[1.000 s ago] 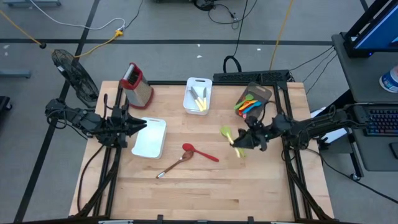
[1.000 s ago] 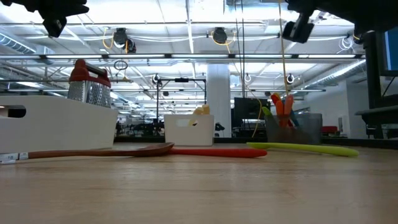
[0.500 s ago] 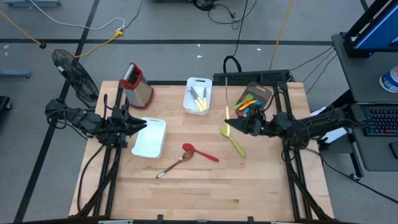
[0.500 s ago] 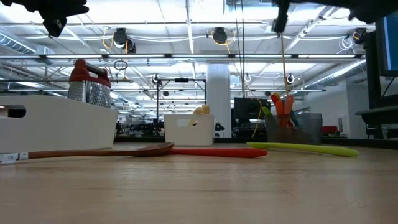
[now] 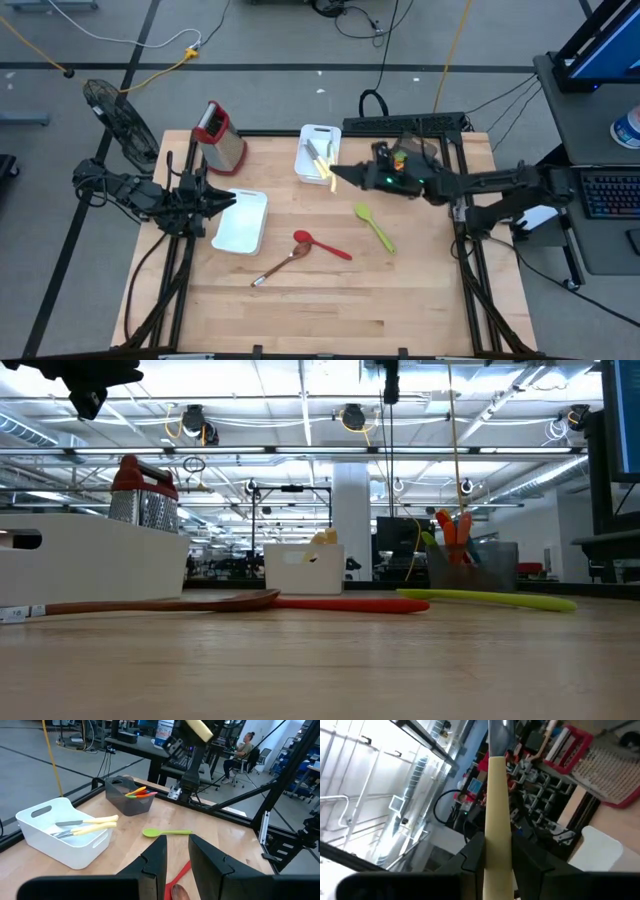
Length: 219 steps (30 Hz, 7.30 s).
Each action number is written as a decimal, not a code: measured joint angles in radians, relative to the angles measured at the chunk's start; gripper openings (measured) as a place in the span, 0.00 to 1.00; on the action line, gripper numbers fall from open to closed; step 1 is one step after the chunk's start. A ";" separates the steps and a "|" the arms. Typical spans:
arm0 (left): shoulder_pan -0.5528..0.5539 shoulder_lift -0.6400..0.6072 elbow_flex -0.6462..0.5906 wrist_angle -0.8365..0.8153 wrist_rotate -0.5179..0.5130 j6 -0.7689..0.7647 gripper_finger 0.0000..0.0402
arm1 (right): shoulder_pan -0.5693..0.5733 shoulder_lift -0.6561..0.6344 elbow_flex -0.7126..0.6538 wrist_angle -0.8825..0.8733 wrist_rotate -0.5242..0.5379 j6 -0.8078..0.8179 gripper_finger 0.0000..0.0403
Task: Pick & Place Kitchen Items
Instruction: Put the yellow table knife into the top white bin, then put the green serving spoon into the bottom white bin
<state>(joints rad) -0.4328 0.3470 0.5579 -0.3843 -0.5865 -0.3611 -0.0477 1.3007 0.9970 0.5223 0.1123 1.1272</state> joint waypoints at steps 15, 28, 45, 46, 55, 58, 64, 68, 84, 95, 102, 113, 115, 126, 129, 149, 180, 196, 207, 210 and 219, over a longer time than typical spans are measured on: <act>0.000 0.000 0.000 -0.020 0.000 -0.001 0.20 | -0.263 0.240 0.086 0.055 -0.299 0.342 0.16; 0.000 0.000 0.000 -0.039 -0.001 0.020 0.20 | -0.405 0.354 0.085 0.021 -0.459 0.492 0.16; 0.000 0.000 0.000 -0.038 -0.078 0.026 0.20 | -0.411 0.465 0.085 -0.047 -0.537 0.563 0.16; 0.000 0.000 0.000 -0.038 -0.079 0.026 0.20 | -0.411 0.465 0.085 -0.058 -0.537 0.564 0.16; 0.000 0.000 0.000 -0.038 -0.079 0.042 0.20 | -0.423 0.466 0.085 -0.126 -0.536 0.590 0.17; 0.000 0.000 0.000 -0.038 -0.079 0.043 0.20 | -0.422 0.465 0.085 -0.131 -0.552 0.590 0.18; 0.000 0.000 0.000 -0.038 -0.079 0.045 0.20 | -0.422 0.465 0.085 -0.148 -0.562 0.587 0.18; 0.000 0.000 0.000 -0.038 -0.079 0.045 0.20 | -0.422 0.465 0.085 -0.164 -0.562 0.584 0.18; 0.000 0.000 0.000 -0.038 -0.079 0.044 0.20 | -0.424 0.465 0.085 -0.197 -0.585 0.537 0.18; 0.000 0.000 0.000 -0.038 -0.079 0.039 0.20 | -0.424 0.465 0.085 -0.204 -0.587 0.534 0.18; 0.000 0.000 0.000 -0.038 -0.079 0.042 0.20 | -0.424 0.465 0.085 -0.207 -0.586 0.509 0.20; 0.000 0.000 0.000 -0.038 -0.079 0.043 0.20 | -0.424 0.465 0.084 -0.213 -0.557 0.502 0.33; 0.000 0.000 0.000 -0.038 -0.079 0.042 0.20 | -0.427 0.465 0.084 -0.213 -0.559 0.502 0.33; 0.000 0.000 0.000 -0.030 -0.079 0.038 0.20 | -0.427 0.465 0.084 -0.041 -0.562 0.502 0.30; 0.000 0.000 0.000 -0.030 -0.079 0.025 0.20 | -0.420 0.465 0.084 0.013 -0.562 0.471 0.28; 0.000 0.000 0.000 -0.026 -0.078 0.016 0.20 | -0.266 0.402 0.084 0.199 -0.694 0.104 0.00; 0.000 0.000 0.000 -0.032 -0.096 0.042 0.20 | 0.122 0.112 0.084 -0.945 -0.256 -0.554 0.00; 0.000 0.000 0.000 -0.032 -0.097 0.039 0.20 | 0.101 0.122 0.085 -1.217 -0.237 -0.516 0.05; 0.000 0.000 0.000 -0.031 -0.097 0.039 0.20 | 0.101 0.122 0.084 -1.268 -0.185 -0.538 0.37; 0.000 0.000 0.000 -0.031 -0.097 0.039 0.20 | 0.102 0.122 0.080 -1.264 -0.185 -0.538 0.45; 0.000 0.000 0.000 -0.031 -0.181 0.040 0.20 | 0.102 0.122 -0.019 -1.222 -0.191 -0.490 0.54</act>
<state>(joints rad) -0.4324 0.3467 0.5579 -0.4152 -0.7679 -0.3210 0.0544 1.4231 0.9776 -0.6999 -0.0784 0.6372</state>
